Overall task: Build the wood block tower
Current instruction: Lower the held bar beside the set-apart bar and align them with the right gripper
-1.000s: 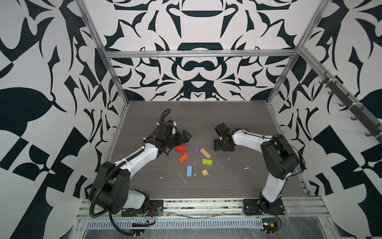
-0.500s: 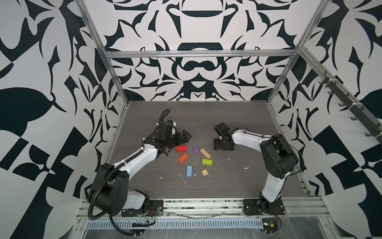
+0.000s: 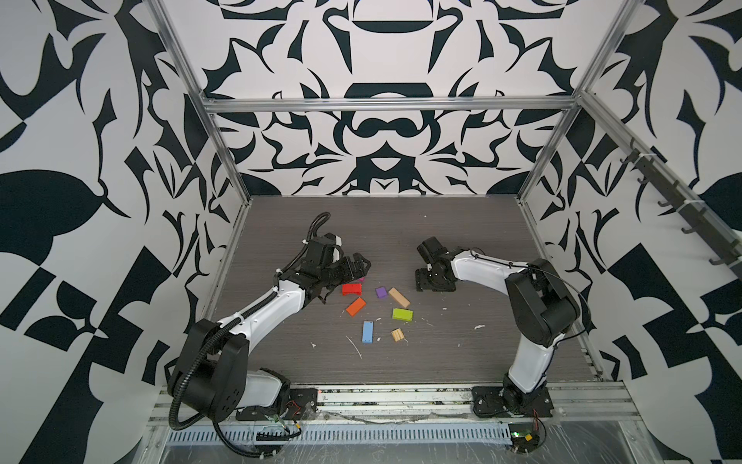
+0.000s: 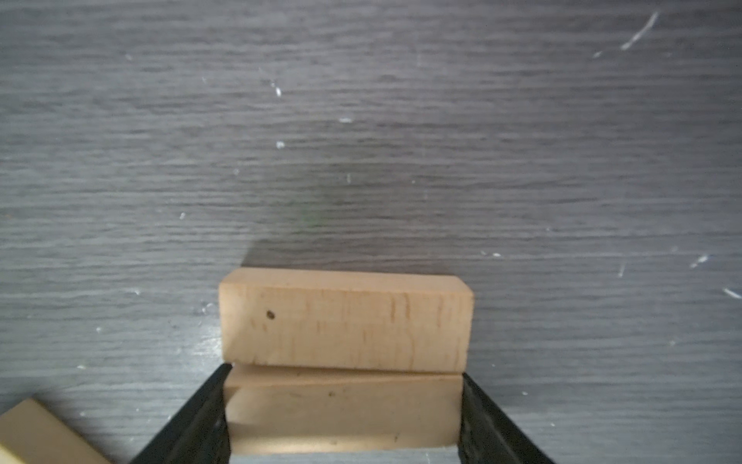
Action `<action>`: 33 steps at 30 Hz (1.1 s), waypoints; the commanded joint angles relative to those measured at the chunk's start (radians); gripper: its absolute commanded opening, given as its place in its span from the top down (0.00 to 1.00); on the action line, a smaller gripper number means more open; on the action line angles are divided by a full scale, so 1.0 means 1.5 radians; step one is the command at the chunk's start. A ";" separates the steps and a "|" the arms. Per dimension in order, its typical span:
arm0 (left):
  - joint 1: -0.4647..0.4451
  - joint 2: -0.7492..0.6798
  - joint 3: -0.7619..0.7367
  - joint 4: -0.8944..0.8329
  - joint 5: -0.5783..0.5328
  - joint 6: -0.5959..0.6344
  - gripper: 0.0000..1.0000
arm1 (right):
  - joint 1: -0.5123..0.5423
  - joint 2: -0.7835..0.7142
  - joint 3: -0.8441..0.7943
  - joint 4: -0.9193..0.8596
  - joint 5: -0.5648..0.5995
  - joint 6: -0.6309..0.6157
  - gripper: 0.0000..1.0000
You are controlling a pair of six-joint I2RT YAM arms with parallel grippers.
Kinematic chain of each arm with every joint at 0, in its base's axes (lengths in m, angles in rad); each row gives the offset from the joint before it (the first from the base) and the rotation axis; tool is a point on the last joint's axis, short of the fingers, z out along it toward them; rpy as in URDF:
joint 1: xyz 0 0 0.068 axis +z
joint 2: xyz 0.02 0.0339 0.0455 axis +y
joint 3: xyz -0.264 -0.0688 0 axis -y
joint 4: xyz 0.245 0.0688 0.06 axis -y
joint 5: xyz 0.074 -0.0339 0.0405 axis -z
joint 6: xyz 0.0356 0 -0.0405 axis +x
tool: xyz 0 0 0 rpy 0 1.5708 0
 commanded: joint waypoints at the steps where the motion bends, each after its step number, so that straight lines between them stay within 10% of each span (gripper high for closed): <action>1: 0.002 -0.014 -0.014 -0.004 -0.004 0.001 0.00 | -0.004 0.004 0.010 0.002 0.011 0.009 0.24; 33: 0.002 -0.028 -0.026 -0.007 -0.013 0.004 0.00 | -0.005 0.018 0.033 0.001 0.004 0.024 0.18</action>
